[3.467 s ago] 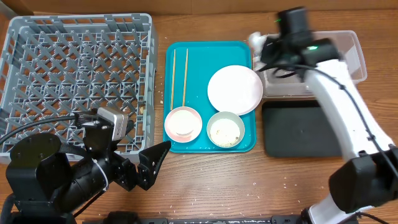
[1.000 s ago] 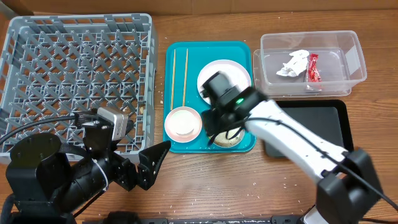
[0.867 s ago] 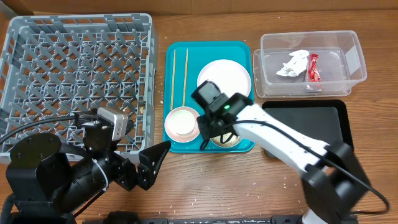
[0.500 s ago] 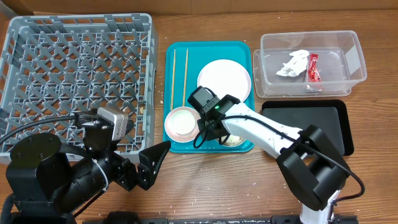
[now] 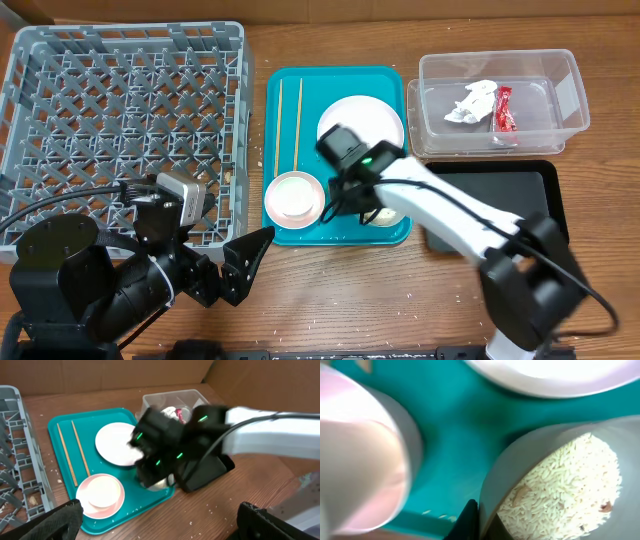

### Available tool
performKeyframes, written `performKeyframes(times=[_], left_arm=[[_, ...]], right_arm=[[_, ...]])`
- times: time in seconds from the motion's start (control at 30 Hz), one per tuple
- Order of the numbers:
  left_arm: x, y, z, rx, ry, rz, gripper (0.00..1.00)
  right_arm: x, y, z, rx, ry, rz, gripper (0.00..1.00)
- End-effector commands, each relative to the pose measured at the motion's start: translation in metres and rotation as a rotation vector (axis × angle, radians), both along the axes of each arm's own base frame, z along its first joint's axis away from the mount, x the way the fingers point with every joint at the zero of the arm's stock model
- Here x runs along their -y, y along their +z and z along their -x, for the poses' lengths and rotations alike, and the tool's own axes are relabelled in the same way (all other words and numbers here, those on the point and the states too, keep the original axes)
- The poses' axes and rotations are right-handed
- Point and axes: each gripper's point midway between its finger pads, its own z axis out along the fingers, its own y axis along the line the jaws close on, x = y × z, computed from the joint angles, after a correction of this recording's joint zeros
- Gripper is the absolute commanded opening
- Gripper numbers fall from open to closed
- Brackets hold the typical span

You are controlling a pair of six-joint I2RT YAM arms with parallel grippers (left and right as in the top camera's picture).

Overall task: Sort waste into correct bins and load items into the dishwasher
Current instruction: 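Grasp the grey rice bowl with the right gripper and lift it, then tip the grey bowl over the black tray to pour out the rice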

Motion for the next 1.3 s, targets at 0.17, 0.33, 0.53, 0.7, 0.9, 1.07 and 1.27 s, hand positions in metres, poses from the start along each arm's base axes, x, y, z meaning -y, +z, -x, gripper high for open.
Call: performKeyframes(times=[0.17,0.33,0.53,0.7,0.9,1.07,1.27], left_arm=[[-0.001,0.004,0.001,0.025,-0.005,-0.014,1.0],[-0.001,0.004,0.001,0.026,-0.005,-0.014,1.0],[-0.001,0.004,0.001,0.025,-0.005,-0.014,1.0],[-0.001,0.004,0.002,0.025,-0.005,-0.014,1.0],[-0.001,0.004,0.002,0.025,-0.005,-0.014,1.0],[-0.001,0.004,0.002,0.025,-0.005,-0.014,1.0],[-0.001,0.004,0.002,0.025,-0.005,-0.014,1.0]], right_arm=[[0.029,0.12,-0.03,0.015,-0.183,-0.496,0.04],[0.087,0.13,-0.049,-0.034,-0.309,-0.651,0.04],[0.15,0.093,-0.044,-0.107,-0.472,-0.723,0.04],[0.172,0.077,-0.037,-0.076,-0.463,-0.966,0.04],[0.201,0.095,-0.028,0.103,-0.353,-1.307,0.04],[0.219,0.103,-0.024,0.132,-0.385,-1.37,0.04],[0.224,0.1,-0.027,0.173,-0.379,-1.338,0.04]])
